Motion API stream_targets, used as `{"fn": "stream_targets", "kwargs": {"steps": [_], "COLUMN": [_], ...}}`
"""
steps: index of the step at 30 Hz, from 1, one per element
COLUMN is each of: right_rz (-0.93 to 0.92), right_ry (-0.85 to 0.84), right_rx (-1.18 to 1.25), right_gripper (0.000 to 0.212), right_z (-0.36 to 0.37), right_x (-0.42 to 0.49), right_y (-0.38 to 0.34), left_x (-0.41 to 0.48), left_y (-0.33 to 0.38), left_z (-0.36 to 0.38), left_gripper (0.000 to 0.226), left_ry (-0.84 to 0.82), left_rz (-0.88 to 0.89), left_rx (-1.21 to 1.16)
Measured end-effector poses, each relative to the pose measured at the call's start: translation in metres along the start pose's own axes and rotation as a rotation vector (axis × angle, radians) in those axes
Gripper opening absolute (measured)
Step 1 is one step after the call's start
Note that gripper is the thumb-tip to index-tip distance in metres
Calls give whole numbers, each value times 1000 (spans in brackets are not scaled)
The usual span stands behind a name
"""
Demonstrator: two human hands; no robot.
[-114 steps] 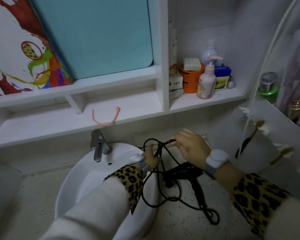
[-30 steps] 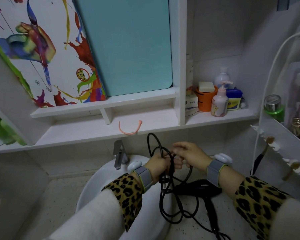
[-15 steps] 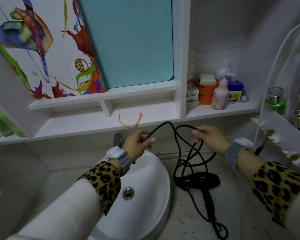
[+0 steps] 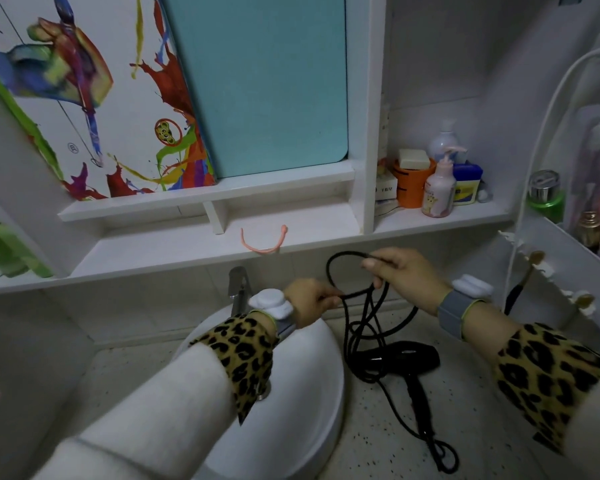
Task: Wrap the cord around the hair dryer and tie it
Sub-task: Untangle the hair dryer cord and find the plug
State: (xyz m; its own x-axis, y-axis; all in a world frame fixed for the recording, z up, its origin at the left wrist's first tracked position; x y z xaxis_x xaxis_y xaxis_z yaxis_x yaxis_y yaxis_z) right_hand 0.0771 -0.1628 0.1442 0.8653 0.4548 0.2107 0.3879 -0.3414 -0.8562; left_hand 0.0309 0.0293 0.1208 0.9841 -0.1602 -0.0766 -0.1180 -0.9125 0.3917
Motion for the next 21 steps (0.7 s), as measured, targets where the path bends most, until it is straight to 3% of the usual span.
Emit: {"fn": "stream_targets", "kwargs": {"steps": [1, 4, 7, 9, 11, 15, 16, 19, 21], "right_rz": [-28, 5, 173, 227, 257, 194, 166, 98, 174], "right_ry": [-77, -162, -24, 26, 10, 2, -11, 17, 111], "right_rx": [4, 161, 318, 340, 318, 115, 12, -362, -322], "right_gripper": [15, 19, 36, 27, 17, 68, 68, 23, 8], "right_z": [11, 32, 23, 20, 26, 34, 37, 41, 35], "right_x": [-4, -11, -11, -12, -16, -15, -15, -16, -19], "right_y": [-9, -24, -16, -6, 3, 0, -3, -13, -14], "left_x": [5, 8, 3, -1, 3, 3, -1, -11, -15], "left_y": [7, 25, 41, 45, 42, 32, 31, 31, 33], "left_z": [2, 10, 15, 15, 21, 25, 25, 19, 10], "left_gripper": [27, 26, 21, 32, 32, 30, 32, 36, 39], "left_ry": [6, -74, -262, -306, -267, -197, -205, -158, -81], "left_rz": [-74, -315, -147, -56, -130, -315, -329, -375, -362], "left_rx": [-97, -945, -1462, -1603, -1631, -1465, -1419, -1241, -1102]}}
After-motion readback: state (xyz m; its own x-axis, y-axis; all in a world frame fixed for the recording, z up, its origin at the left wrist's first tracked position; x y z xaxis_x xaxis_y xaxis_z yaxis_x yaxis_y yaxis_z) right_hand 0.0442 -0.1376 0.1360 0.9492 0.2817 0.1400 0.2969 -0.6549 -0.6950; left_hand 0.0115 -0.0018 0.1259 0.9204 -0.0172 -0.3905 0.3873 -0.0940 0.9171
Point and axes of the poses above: each hand's wrist, its own x-axis towards the middle knuckle, its own z-axis out of the palm, y = z × x, the point moved 3 cm from there along x, towards the middle knuckle, and after that the axes turned 4 degrees about -z, right-handed, at the moved point
